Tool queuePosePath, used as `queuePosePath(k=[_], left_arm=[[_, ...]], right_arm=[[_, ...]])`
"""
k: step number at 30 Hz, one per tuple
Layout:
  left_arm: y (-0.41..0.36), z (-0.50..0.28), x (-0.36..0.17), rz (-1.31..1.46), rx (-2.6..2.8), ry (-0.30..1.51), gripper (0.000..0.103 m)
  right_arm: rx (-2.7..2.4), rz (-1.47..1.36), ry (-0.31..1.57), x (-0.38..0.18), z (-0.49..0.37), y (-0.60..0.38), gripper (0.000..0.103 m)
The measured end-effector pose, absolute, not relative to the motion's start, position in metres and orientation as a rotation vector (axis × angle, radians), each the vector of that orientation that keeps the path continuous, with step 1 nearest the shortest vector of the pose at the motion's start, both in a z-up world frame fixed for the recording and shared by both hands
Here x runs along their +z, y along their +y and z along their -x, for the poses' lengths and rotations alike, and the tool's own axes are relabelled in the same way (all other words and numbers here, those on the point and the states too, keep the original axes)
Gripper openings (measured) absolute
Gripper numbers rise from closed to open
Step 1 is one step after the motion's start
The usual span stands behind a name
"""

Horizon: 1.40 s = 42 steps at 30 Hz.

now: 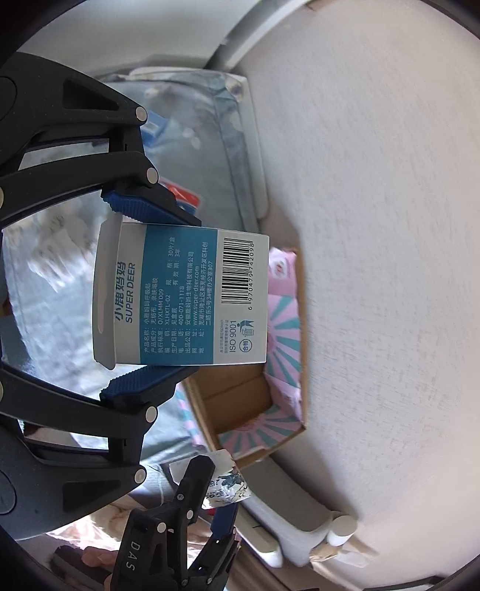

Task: Organize objects
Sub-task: 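Lift both held packs and carry them over the pink cardboard box, then open both grippers to drop the SUPER DEER box and tissue pack inside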

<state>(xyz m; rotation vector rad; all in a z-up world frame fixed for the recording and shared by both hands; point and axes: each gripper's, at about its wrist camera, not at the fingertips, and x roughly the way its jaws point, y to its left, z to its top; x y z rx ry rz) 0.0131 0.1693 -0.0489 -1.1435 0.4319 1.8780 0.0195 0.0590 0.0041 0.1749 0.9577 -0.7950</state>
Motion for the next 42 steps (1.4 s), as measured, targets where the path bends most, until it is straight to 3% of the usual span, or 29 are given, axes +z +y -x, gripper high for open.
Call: queuePosePath(k=[11,30,42], left_arm=[[0.246,-0.003,-0.063,1.189,1.864,0.487,0.065],[0.322,0.024,-0.163,1.407,1.793,0.677,0.065],[0.326,0.017,-0.175,1.392,1.766,0.73,0.065]], right_arm=[[-0.795,-0.186,0.964,0.033,-0.03,-0.018,0.058],[-0.782,-0.431,1.184,-0.054,-0.064,-0.116,0.058],[-0.826,-0.49,1.203,-0.069,-0.053,-0.12,0.058]])
